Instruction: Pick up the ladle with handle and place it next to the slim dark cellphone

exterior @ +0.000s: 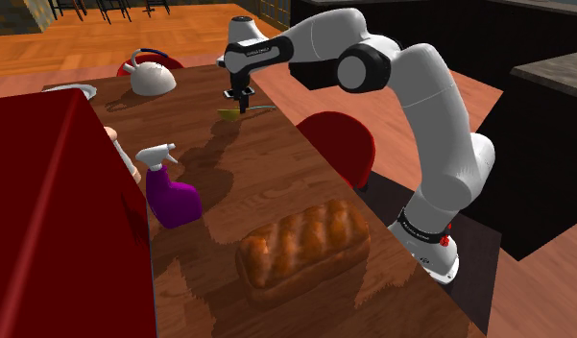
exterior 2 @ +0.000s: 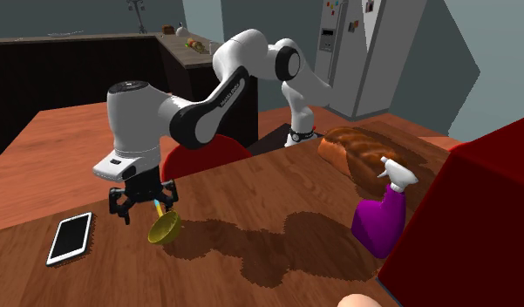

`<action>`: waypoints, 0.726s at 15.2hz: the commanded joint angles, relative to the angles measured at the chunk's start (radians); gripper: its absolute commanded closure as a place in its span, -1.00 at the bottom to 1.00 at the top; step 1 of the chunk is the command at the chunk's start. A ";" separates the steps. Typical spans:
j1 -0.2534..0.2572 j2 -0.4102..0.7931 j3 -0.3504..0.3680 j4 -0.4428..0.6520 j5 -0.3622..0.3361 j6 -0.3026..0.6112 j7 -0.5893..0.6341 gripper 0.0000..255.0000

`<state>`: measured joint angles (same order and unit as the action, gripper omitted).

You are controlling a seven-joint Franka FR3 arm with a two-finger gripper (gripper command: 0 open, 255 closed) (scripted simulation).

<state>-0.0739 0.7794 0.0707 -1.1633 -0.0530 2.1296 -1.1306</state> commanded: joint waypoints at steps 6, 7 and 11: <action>-0.002 -0.064 0.003 0.002 0.003 -0.065 -0.002 -1.00; -0.002 -0.064 0.003 0.002 0.003 -0.065 -0.002 -1.00; -0.002 -0.064 0.003 0.002 0.003 -0.065 -0.002 -1.00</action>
